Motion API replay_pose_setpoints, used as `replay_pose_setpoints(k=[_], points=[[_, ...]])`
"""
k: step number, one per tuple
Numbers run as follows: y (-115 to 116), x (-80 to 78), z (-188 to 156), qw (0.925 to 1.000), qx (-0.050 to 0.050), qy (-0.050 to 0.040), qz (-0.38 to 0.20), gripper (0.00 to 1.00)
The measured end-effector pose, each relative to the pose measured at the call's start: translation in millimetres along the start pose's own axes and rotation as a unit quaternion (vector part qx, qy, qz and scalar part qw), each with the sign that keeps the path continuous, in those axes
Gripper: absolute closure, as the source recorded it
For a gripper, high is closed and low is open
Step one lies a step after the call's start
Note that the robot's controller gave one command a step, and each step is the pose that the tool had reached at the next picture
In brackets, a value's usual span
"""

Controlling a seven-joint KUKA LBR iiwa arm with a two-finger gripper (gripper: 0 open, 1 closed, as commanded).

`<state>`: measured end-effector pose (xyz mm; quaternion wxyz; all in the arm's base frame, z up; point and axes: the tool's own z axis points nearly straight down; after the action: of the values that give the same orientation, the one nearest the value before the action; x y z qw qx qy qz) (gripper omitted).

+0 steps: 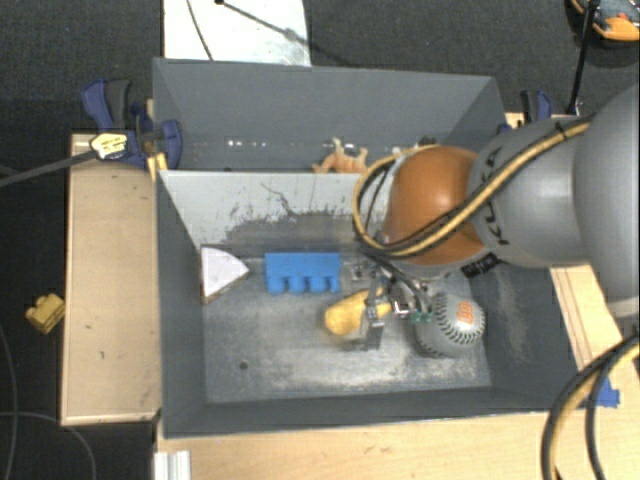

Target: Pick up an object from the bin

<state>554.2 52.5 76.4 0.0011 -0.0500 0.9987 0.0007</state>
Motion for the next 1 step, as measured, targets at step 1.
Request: replay_pose_setpoints(k=[1], points=[[-14.5, 3.2, 6.1, 0.9931, 0.000, 0.0003, 0.117, 1.00]])
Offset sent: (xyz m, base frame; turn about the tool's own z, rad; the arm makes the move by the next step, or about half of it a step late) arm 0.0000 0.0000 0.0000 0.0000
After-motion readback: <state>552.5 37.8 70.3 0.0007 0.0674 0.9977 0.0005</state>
